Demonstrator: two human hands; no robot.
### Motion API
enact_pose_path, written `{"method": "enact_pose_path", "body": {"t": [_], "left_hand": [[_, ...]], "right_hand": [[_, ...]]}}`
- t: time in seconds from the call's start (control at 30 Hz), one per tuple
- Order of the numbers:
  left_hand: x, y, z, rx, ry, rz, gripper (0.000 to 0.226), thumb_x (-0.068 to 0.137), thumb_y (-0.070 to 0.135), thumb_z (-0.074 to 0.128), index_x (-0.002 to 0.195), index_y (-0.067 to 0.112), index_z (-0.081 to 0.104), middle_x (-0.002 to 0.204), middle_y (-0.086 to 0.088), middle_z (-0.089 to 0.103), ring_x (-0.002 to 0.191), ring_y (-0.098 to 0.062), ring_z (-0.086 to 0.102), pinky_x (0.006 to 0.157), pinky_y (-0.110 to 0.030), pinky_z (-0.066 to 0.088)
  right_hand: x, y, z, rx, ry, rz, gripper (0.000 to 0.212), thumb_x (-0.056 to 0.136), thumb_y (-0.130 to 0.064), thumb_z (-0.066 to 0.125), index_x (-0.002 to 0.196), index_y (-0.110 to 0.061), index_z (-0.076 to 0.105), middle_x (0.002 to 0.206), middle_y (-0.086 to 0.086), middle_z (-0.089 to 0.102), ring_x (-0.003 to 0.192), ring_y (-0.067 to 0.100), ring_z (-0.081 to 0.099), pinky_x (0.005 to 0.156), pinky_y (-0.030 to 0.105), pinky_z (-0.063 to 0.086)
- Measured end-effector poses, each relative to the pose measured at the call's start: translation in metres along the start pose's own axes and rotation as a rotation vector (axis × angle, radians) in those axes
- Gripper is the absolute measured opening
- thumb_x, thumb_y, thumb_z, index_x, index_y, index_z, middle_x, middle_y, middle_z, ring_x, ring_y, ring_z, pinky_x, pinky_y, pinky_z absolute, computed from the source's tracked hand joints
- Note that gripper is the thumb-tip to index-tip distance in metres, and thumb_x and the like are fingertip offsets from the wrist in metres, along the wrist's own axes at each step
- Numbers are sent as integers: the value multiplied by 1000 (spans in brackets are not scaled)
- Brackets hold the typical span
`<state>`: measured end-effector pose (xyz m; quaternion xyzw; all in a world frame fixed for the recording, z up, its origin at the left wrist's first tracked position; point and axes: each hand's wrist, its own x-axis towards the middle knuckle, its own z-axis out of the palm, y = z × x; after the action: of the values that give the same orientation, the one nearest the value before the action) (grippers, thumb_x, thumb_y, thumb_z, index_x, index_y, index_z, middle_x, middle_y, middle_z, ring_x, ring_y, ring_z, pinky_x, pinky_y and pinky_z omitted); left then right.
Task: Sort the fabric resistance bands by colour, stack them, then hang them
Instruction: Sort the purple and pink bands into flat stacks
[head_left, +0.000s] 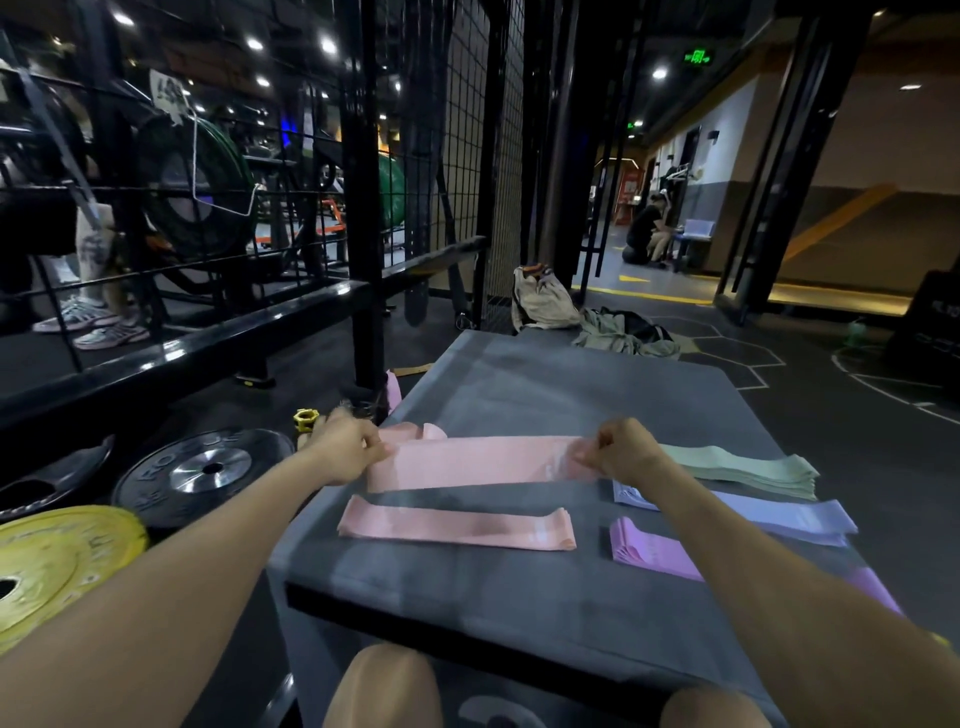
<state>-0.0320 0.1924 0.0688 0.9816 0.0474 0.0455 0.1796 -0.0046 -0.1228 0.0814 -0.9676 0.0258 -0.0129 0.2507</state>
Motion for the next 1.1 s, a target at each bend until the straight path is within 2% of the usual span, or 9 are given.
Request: {"method": "enact_pose_path", "body": {"t": [0.1, 0.3, 0.43, 0.6, 0.73, 0.8, 0.9, 1.0, 1.1], "left_hand": [[0, -10, 3, -171, -47, 5, 39, 91, 34, 57, 58, 18, 44, 67, -1, 46, 62, -14, 42, 57, -29, 33], [-4, -22, 10, -193, -165, -97, 45, 91, 40, 54, 60, 10, 43, 62, -3, 40, 56, -16, 40, 52, -26, 32], [-5, -27, 22, -389, -205, -209, 40, 89, 35, 61, 60, 11, 47, 53, -3, 40, 43, -15, 42, 38, -17, 32], [5, -41, 30, -731, -212, -338, 27, 78, 23, 75, 77, 7, 54, 69, -9, 47, 61, -16, 43, 54, -24, 41], [14, -41, 40, -837, -227, -380, 14, 86, 8, 63, 77, 2, 55, 80, -13, 57, 62, -16, 52, 53, -16, 47], [15, -38, 46, -838, -200, -391, 13, 90, 1, 57, 78, 3, 55, 77, -9, 56, 59, -10, 53, 52, -13, 52], [18, -44, 55, -698, -60, -374, 11, 89, 2, 59, 79, 3, 56, 73, -12, 52, 46, -14, 43, 30, -12, 35], [22, -55, 64, -608, 4, -368, 20, 87, 13, 64, 70, 5, 57, 66, -13, 53, 54, -25, 44, 47, -19, 40], [24, -56, 69, -545, 36, -369, 16, 85, 18, 67, 80, 3, 61, 78, -14, 58, 74, -25, 51, 70, -31, 42]], "right_hand": [[4, 4, 11, 128, -1, 9, 32, 86, -24, 65, 60, -17, 48, 47, -2, 52, 71, 22, 50, 57, 25, 40], [10, 10, 34, 136, 76, 72, 47, 84, -25, 61, 44, -11, 41, 23, -6, 28, 34, 8, 33, 45, 20, 32], [10, 18, 49, 116, 86, 134, 43, 85, -22, 59, 46, -11, 44, 21, -4, 32, 43, 16, 36, 43, 18, 35], [9, 32, 58, 126, 86, 205, 41, 85, -16, 61, 48, -10, 45, 20, -5, 36, 47, 21, 45, 42, 20, 33], [7, 38, 68, 160, 81, 233, 32, 84, -20, 65, 57, -6, 55, 26, -4, 43, 63, 27, 51, 49, 24, 34], [7, 37, 73, 188, 78, 219, 27, 85, -23, 65, 76, 2, 66, 52, 10, 59, 73, 27, 54, 50, 25, 34], [7, 39, 79, 225, 81, 230, 29, 84, -23, 67, 85, 6, 69, 71, 20, 61, 75, 29, 57, 51, 24, 35], [8, 39, 86, 255, 84, 265, 29, 80, -22, 71, 61, -3, 61, 38, -1, 51, 68, 27, 52, 64, 26, 40], [8, 36, 92, 248, 72, 265, 31, 80, -21, 72, 60, -9, 51, 56, 5, 51, 73, 24, 47, 66, 26, 35]]}}
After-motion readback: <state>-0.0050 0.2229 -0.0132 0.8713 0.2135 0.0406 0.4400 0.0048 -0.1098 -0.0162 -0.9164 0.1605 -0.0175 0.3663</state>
